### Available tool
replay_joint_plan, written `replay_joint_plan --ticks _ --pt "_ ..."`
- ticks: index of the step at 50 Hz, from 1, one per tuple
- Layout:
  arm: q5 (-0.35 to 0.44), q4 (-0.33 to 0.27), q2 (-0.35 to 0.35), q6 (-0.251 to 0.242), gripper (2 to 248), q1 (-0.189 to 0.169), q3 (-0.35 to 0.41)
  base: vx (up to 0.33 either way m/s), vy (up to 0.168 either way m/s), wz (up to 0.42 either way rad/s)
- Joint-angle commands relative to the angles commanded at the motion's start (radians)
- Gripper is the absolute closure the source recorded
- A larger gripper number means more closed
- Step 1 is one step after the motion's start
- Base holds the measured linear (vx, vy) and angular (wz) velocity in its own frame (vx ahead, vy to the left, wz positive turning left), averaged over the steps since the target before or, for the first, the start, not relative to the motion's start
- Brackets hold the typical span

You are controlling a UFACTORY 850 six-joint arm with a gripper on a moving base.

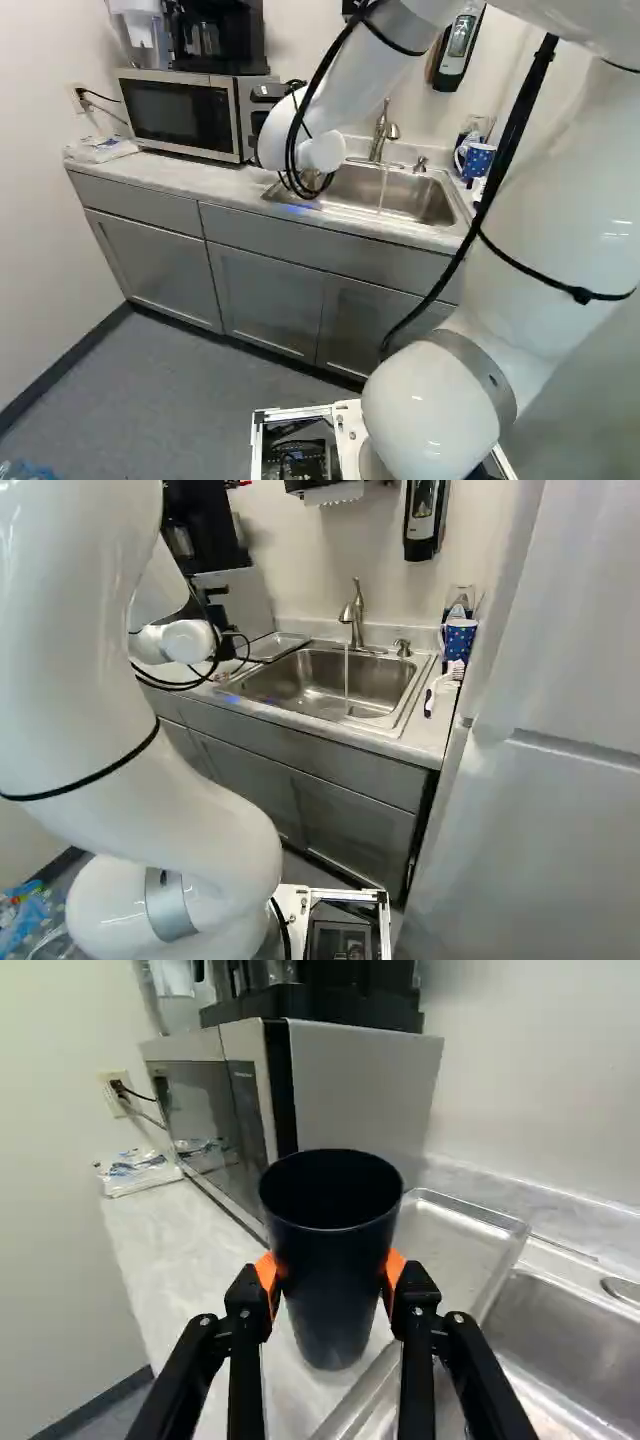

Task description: Rinse the cup and place it in the tray

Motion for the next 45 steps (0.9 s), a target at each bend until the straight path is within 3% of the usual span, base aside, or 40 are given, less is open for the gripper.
replay_joint_plan --ticks 45 --pt "-0.004 0.000 0.024 0.000 129 -0.139 0.024 0.000 0.000 0.000"
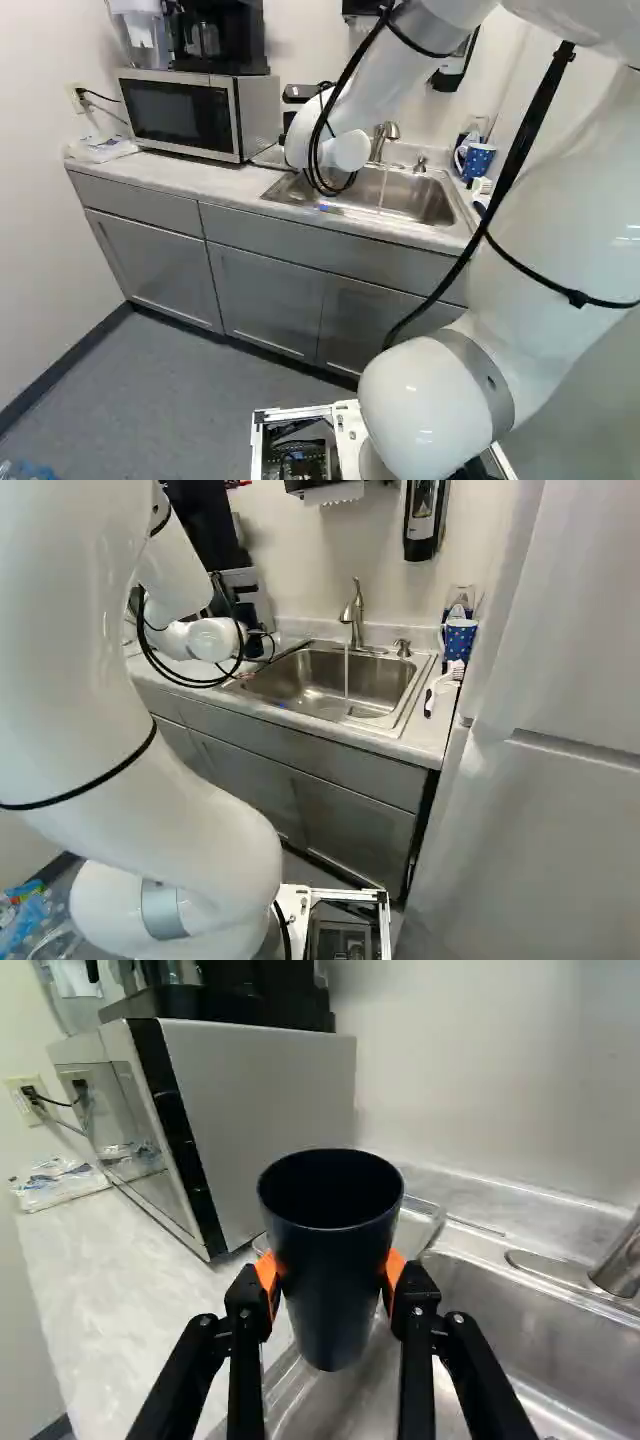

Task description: Rinse the cup and place it in the tray

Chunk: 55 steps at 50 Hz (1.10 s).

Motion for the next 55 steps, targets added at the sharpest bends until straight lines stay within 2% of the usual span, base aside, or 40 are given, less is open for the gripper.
replay_joint_plan --ticks 22,55 --pt "0.000 0.000 -0.009 0.000 129 -0.069 -0.009 0.000 0.000 0.000" --pt "0.019 0.000 -0.059 0.000 129 -0.170 0.008 0.000 0.000 0.000"
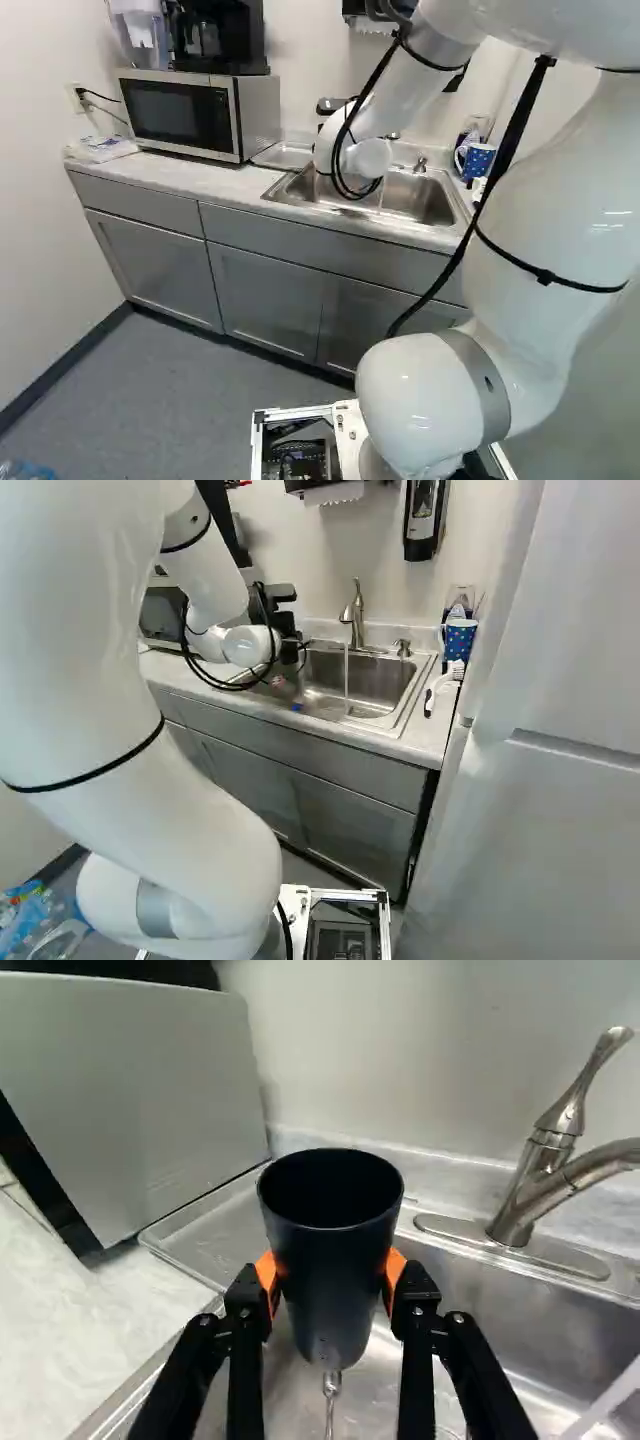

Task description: Rinse the cup and place it in the tray

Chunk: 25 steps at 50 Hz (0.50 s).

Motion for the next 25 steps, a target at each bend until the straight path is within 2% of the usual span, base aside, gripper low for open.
replay_joint_plan --ticks 25 --pt "0.017 0.000 -0.035 0.000 129 -0.076 0.021 0.000 0.000 0.000"
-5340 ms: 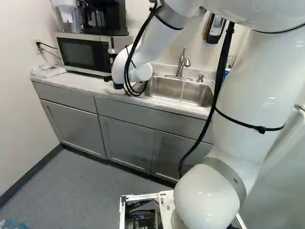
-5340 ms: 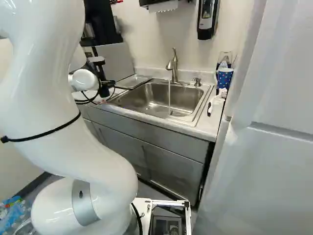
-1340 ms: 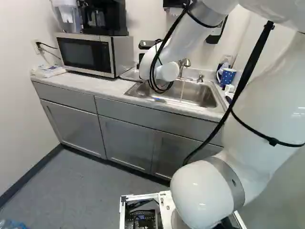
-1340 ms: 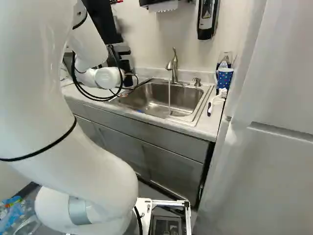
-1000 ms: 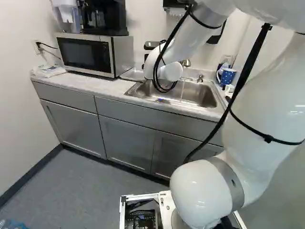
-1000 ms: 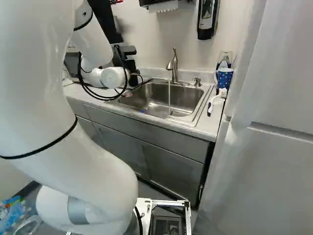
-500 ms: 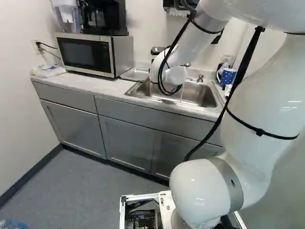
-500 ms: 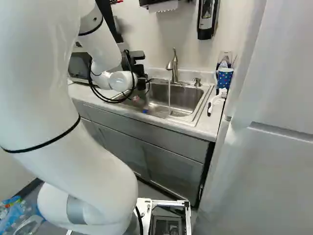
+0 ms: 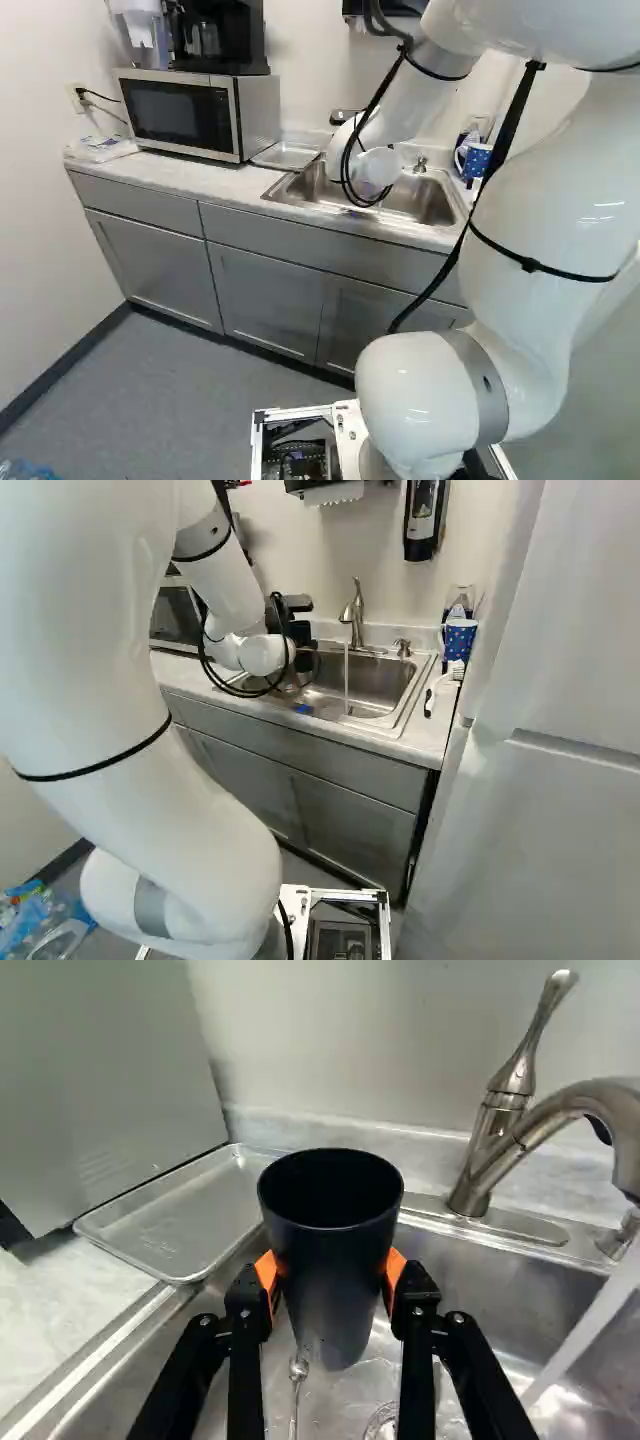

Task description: Rinse the cup and place it in the tray

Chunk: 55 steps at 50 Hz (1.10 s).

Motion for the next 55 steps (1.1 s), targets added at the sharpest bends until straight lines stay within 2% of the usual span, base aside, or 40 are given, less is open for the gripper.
replay_joint_plan --ticks 14,55 --pt "0.000 0.000 -0.012 0.000 129 -0.044 0.021 0.000 0.000 0.000" --pt "0.000 0.000 0.048 0.000 129 -0.178 0.084 0.000 0.000 0.000"
